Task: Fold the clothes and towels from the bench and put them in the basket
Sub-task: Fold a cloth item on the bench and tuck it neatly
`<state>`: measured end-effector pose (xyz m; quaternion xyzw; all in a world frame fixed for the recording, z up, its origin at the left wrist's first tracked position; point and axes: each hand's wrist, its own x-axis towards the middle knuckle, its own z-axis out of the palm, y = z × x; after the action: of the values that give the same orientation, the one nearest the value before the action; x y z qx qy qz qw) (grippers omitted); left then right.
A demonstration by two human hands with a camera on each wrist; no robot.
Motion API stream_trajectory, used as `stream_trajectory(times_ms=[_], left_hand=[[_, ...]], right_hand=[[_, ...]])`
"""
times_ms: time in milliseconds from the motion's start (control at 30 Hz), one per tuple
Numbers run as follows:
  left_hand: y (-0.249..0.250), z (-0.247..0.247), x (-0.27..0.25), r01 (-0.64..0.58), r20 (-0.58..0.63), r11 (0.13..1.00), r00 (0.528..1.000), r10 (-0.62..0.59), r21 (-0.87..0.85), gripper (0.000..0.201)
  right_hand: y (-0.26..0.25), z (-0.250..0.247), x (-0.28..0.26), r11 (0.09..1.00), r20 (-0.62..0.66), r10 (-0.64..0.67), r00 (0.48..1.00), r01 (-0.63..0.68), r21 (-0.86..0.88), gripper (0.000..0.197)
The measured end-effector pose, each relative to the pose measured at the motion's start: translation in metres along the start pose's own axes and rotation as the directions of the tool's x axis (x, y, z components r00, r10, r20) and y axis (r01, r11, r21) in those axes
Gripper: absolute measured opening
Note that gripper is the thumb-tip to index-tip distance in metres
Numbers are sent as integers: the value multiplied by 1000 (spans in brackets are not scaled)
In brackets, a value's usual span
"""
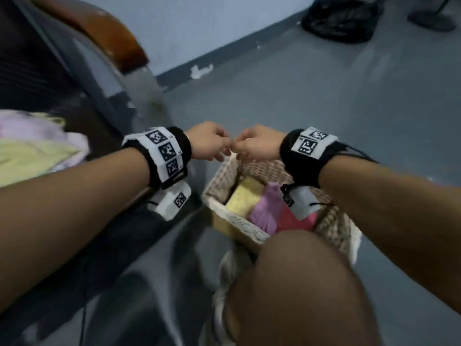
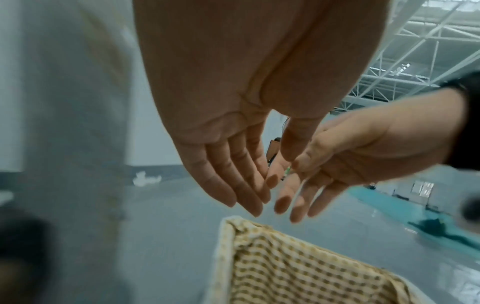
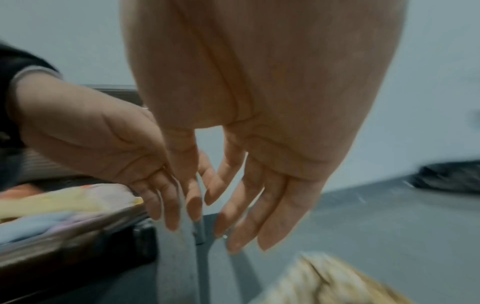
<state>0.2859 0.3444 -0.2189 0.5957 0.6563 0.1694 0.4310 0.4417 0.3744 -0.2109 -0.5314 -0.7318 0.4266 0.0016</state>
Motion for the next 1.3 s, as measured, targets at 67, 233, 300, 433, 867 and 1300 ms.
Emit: stream_trajectory(times_ms=[67,233,300,433,867,1300], left_hand=[[-19,-35,-41,-4,-63,997,998,9,74,10],[-82,-115,-150,123,-315,956,948,-33,267,19],[-116,-133,-189,189,-391,951,917,-82,246,22],[-189,-151,-253,382,-504,898,832,-231,220,30],[-295,-141,-299,563,-635,806,693,-342,181,46],[-280,-142,-265,431,-517,847,824,-230,310,42]], right_hand=[[-53,10,0,984,92,-110,990,121,-129,11],[-169,67,1,897,226,-349,910,394,-200,14],[-206,102,3,874,258,-406,877,455,-169,14],[-258,179,9,822,294,-482,825,542,-174,16],[-260,284,56,657,164,-440,883,441,-611,73],[-258,278,55,628,81,-360,930,306,-715,49]])
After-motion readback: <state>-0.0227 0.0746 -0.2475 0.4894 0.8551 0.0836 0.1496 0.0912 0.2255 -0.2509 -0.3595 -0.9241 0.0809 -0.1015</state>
